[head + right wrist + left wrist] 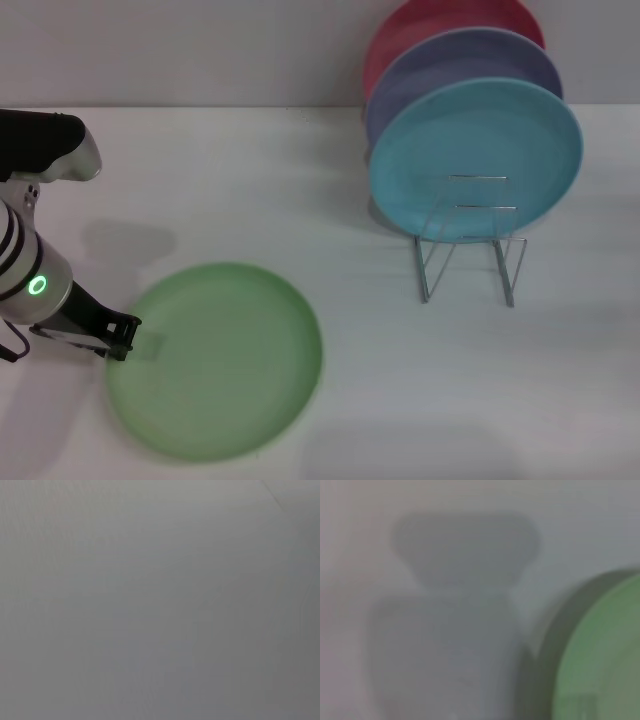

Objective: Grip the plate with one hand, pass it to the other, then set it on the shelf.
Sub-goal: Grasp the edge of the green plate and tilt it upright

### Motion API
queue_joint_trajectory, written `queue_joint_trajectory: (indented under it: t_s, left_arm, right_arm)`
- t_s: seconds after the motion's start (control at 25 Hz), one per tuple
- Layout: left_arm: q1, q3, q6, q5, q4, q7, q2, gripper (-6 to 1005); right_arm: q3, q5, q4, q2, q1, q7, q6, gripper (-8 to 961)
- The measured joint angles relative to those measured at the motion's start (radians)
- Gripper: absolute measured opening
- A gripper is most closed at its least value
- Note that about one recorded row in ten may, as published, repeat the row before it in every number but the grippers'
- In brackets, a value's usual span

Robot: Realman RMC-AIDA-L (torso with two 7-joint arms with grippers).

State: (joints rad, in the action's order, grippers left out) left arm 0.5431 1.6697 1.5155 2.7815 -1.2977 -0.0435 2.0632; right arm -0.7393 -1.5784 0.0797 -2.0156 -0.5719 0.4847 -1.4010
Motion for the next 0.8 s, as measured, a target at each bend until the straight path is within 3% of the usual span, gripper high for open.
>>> queue_joint_trajectory:
  t_s: [0.16,0.56,0.8]
  left_arm:
    - [0.000,0.000,0.001,-0.001,-0.003,0.000,0.000,87]
    - [0.000,0.010,0.003,-0.014,-0.016,-0.012,0.000,66]
    - [-0.017,0.071,-0.005,-0.067,-0.063,-0.040,0.000,61]
  right_arm:
    - [0.000,0.000,0.000,-0.001,0.001,0.000,0.000,639]
    - [0.000,0.000,0.000,-0.003,0.003,0.000,-0.001,640]
    - [0.000,0.000,0.000,-0.003,0.003,0.000,-0.001,639]
